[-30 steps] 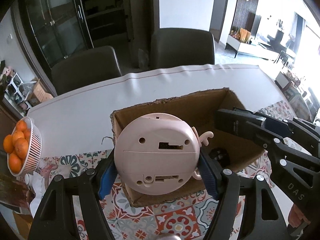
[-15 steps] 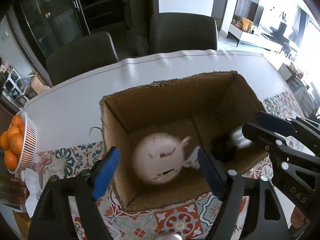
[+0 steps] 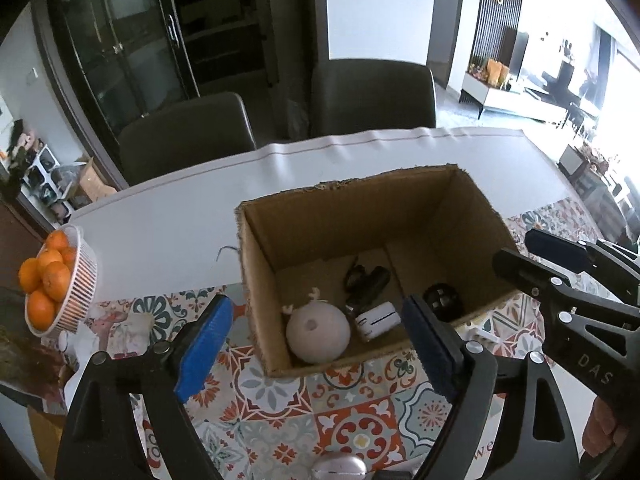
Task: Organize rigid objects
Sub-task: 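Open both grippers to drop the pink gadget and flashlight into the box, then withdraw both grippers from the box toward the remaining items, then grasp the black power adapter with the left gripper while the right gripper grasps the white astronaut figurine keychain, then carry the adapter and figurine with both grippers over the box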
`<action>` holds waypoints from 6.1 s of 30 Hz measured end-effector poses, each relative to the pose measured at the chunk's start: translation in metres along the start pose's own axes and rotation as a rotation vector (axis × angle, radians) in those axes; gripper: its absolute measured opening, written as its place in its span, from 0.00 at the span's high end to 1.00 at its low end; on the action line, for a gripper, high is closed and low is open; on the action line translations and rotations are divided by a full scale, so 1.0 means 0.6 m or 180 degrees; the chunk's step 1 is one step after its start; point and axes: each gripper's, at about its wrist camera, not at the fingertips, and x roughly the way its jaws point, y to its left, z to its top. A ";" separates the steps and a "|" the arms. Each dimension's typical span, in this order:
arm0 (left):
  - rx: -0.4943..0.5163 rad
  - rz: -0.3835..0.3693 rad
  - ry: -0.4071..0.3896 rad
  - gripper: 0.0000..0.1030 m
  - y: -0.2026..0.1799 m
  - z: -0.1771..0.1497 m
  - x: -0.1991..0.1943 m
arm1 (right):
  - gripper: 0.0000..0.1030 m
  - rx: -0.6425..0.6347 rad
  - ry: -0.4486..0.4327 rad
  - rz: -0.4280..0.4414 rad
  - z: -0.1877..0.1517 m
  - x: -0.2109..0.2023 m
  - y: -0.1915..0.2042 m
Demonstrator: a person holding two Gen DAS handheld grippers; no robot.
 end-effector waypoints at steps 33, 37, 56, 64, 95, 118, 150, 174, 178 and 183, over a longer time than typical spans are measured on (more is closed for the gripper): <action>-0.0016 0.0158 -0.0430 0.13 0.005 -0.176 -0.145 | 0.43 -0.0142 -0.0365 -0.0207 -0.137 -0.145 0.066; 0.0030 0.0107 -0.0400 0.13 -0.006 -0.203 -0.148 | 0.43 -0.0168 -0.0370 -0.0194 -0.162 -0.151 0.067; 0.0236 -0.0008 -0.0232 0.13 -0.059 -0.301 -0.131 | 0.43 -0.0338 -0.0246 0.0018 -0.270 -0.146 0.057; 0.0268 -0.0081 -0.0067 0.14 -0.070 -0.328 -0.109 | 0.43 -0.0396 -0.0161 0.0080 -0.299 -0.133 0.056; 0.0445 -0.0484 0.0592 0.22 -0.093 -0.371 0.022 | 0.46 -0.0257 0.0415 0.0374 -0.361 -0.015 0.023; 0.0419 -0.0551 0.0971 0.40 -0.092 -0.382 0.087 | 0.60 -0.0126 0.0600 0.0733 -0.378 0.057 0.019; 0.0177 -0.0529 0.0803 0.53 -0.092 -0.393 0.079 | 0.68 -0.0154 0.0686 0.0762 -0.398 0.060 0.016; -0.0046 -0.0428 0.0079 0.53 -0.089 -0.338 -0.044 | 0.68 -0.0116 0.0104 0.0504 -0.334 -0.065 0.012; -0.0039 -0.0391 -0.0064 0.53 -0.085 -0.319 -0.064 | 0.68 -0.0139 -0.0017 0.0469 -0.315 -0.083 0.016; -0.0037 -0.0364 -0.0212 0.53 -0.079 -0.295 -0.085 | 0.68 -0.0157 -0.0173 0.0458 -0.290 -0.103 0.018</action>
